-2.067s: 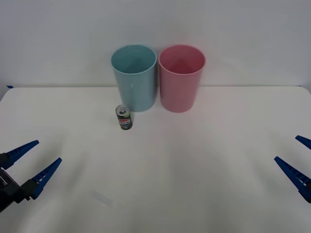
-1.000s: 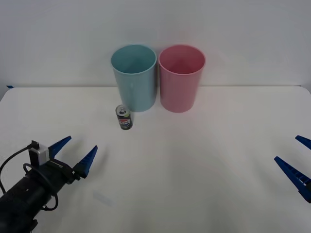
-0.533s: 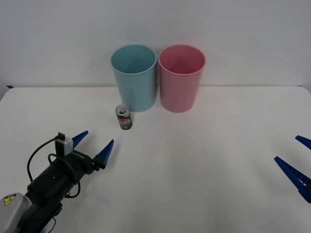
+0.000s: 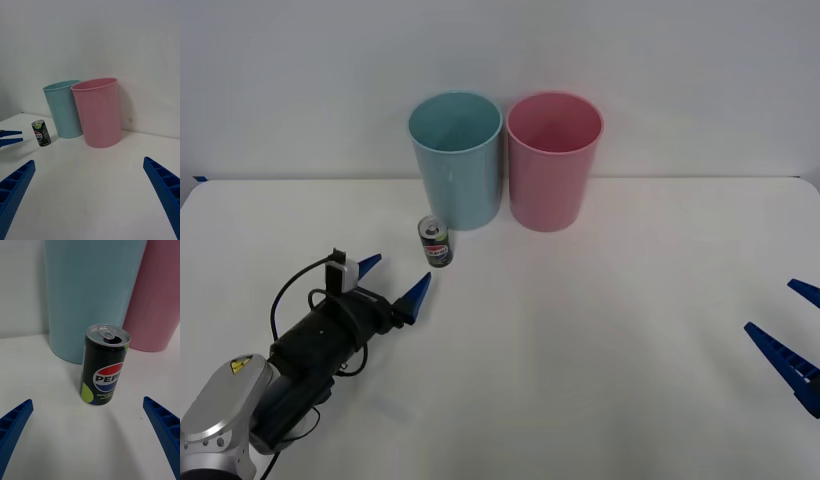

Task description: Grasp the object on the table and drop it into the matching bin: aluminum can to the light blue bin, PET bottle to the pink bin.

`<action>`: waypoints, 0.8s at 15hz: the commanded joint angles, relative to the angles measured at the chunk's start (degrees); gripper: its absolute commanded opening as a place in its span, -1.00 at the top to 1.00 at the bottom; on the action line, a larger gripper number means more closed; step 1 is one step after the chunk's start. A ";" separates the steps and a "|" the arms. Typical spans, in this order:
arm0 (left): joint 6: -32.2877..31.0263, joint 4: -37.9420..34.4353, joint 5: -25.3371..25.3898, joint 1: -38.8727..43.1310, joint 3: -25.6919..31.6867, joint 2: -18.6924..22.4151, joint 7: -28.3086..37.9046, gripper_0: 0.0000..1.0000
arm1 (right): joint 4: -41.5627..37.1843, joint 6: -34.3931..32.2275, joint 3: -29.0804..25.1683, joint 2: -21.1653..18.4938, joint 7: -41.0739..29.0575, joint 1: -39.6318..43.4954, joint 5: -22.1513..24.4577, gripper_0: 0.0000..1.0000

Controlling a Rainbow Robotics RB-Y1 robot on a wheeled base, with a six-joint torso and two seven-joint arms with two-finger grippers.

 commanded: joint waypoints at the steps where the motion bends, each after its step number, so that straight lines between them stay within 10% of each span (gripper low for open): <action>1: 0.22 4.21 0.08 -3.74 -0.76 -0.22 -0.38 -1.00 | 0.00 0.00 0.00 0.00 0.00 0.00 0.00 -1.00; 12: 5.67 11.77 -2.47 -12.08 -0.76 -5.40 -1.17 -1.00 | 0.00 0.00 0.00 0.00 0.00 0.00 0.00 -1.00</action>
